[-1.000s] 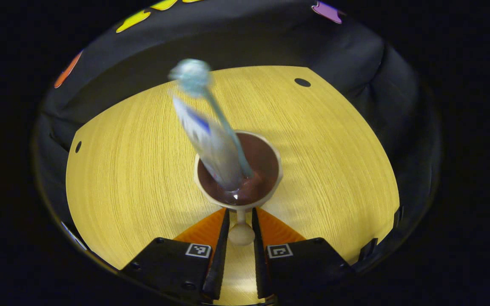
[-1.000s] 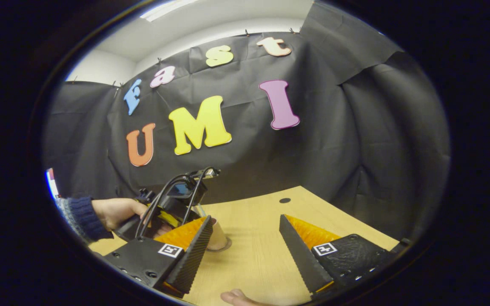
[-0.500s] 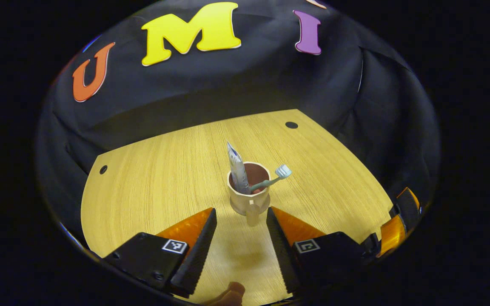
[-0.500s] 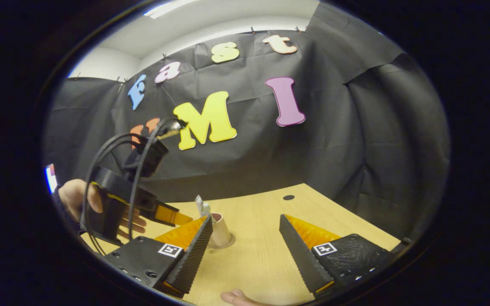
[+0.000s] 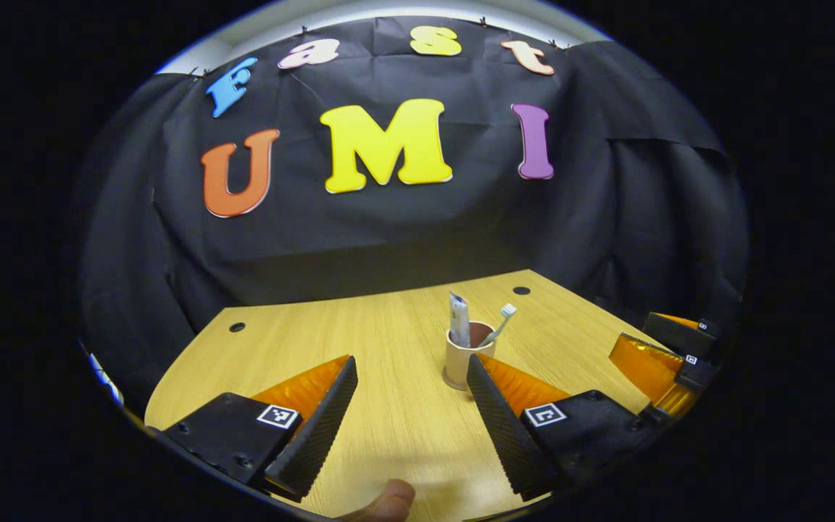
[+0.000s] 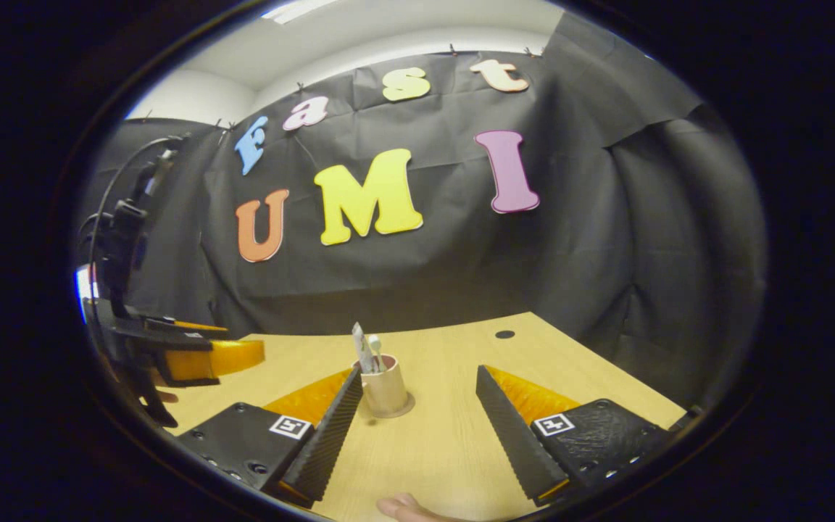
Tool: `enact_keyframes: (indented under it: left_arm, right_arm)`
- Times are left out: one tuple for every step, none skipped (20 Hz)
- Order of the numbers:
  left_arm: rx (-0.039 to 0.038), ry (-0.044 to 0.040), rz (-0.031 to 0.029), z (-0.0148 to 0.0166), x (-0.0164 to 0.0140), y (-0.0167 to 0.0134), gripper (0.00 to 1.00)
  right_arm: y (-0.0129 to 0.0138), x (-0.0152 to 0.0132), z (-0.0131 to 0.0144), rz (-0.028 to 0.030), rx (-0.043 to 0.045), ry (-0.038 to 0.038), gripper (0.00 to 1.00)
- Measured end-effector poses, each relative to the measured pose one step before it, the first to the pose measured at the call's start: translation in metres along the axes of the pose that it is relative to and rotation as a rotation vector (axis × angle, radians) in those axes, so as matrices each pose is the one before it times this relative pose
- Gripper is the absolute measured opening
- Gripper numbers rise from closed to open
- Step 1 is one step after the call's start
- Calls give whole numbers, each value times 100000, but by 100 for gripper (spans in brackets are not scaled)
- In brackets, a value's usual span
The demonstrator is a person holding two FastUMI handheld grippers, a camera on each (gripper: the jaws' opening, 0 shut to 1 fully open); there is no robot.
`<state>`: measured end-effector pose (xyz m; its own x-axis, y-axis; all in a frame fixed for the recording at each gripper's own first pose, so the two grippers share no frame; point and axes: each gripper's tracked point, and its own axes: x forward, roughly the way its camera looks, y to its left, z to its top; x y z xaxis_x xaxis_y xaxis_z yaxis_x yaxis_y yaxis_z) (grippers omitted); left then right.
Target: Put the toothbrush and toothpaste on the desktop into the cup, then pick up the cup and place it on the coaster on the desktop.
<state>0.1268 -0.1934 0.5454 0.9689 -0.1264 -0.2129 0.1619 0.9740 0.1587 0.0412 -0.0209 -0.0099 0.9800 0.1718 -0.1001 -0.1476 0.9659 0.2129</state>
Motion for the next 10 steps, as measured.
enact_keyframes:
  left_arm:
    - [-939,-2911,2338,-218,-602,790,97]
    - [-619,-2706,2797,19,-590,977,97]
    - [-328,-2748,2557,61,-576,983,97]
    - [-1251,-2063,2244,12,-534,793,97]
    - [-1946,-2990,1089,213,-578,648,96]
    - [-1800,-3672,-437,282,-139,179,97]
    - [-1420,-3201,-726,-86,-294,29,97]
    - [352,-2335,-456,-51,-329,326,97]
    - [1533,-1825,1516,-335,-223,682,96]
    - [1441,-1295,2953,-347,-32,876,97]
  right_arm:
    - [564,-100,-7,435,-1149,-631,95]
    - [541,-187,-44,497,-1723,-283,95]
    - [389,-83,-66,14,-1982,-483,95]
    - [237,-161,129,-557,-1873,-837,92]
    - [207,-146,186,-473,-1195,-997,95]
    - [349,-289,215,-208,-561,-984,95]
    - [413,-265,56,131,-403,-583,91]
    - [405,-261,104,-17,-499,-525,95]
    - [65,-64,-69,-865,-874,-171,95]
    - [12,-123,-65,-1274,-1247,17,92]
